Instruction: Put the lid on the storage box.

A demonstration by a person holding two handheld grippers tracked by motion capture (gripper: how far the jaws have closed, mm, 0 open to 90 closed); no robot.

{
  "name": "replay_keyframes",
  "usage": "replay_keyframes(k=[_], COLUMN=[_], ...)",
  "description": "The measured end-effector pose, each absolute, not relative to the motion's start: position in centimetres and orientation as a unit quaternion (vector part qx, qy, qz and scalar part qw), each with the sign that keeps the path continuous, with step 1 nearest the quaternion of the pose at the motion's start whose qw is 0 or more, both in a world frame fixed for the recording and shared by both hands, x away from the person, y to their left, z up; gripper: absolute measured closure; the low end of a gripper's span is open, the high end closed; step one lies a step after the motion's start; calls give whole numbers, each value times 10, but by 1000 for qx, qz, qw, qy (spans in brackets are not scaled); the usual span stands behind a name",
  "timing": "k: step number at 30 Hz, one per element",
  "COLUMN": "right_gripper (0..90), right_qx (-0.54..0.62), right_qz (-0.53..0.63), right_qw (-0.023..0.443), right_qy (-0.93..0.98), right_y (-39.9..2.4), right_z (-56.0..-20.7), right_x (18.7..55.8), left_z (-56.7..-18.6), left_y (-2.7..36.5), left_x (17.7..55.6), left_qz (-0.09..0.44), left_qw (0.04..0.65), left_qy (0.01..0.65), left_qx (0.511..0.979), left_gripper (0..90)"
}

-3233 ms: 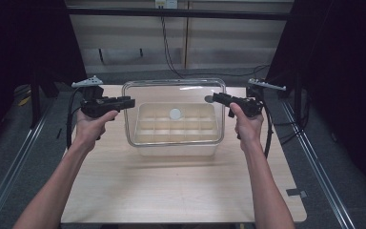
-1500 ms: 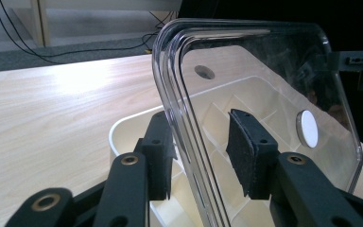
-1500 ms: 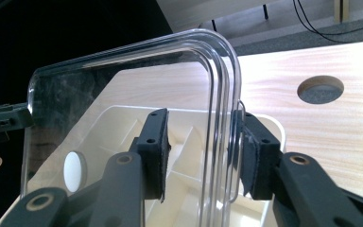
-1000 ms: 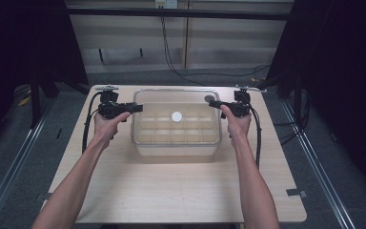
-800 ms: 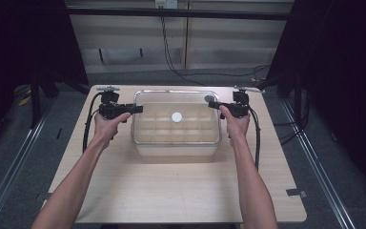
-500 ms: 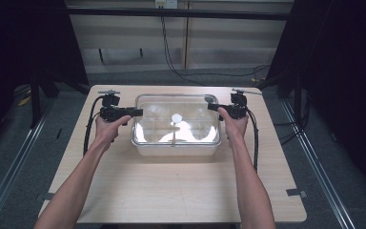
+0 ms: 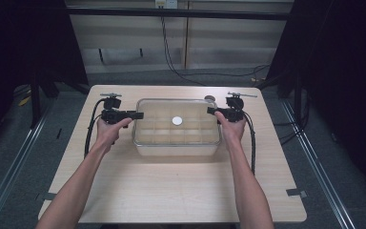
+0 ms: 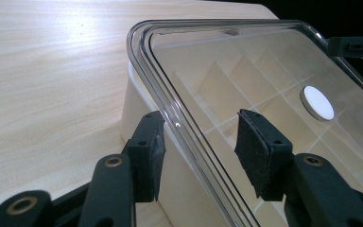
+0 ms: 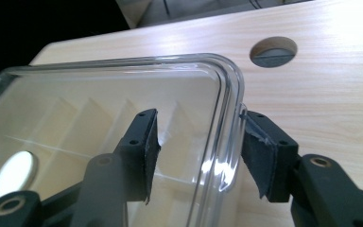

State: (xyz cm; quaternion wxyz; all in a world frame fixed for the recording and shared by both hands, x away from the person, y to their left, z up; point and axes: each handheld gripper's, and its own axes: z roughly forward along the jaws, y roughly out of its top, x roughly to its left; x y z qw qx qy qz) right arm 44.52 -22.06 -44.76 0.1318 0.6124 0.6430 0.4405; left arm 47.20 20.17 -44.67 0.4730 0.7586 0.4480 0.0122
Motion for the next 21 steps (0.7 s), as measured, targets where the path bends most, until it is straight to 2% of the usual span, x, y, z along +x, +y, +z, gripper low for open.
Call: replay_keyframes(k=[6, 9, 12, 16, 21], right_gripper=[474, 421, 378, 326, 276], right_qx=[615, 611, 600, 588, 576], right_qz=[441, 431, 432, 446, 453], right_qw=[130, 137, 142, 141, 143], right_qy=[641, 649, 658, 660, 665], right_y=[-221, -221, -225, -232, -234], right_z=[-453, -451, -450, -448, -440], right_x=[446, 444, 441, 436, 427], left_z=[-451, -452, -452, -452, -444], left_y=[199, 200, 204, 209, 207], left_x=[472, 471, 469, 465, 452], left_qz=[8, 17, 19, 20, 52], left_qw=[463, 461, 458, 455, 445], left_qy=[447, 447, 454, 453, 434], left_qx=[765, 766, 764, 766, 782], left_gripper=[486, 459, 363, 277, 229])
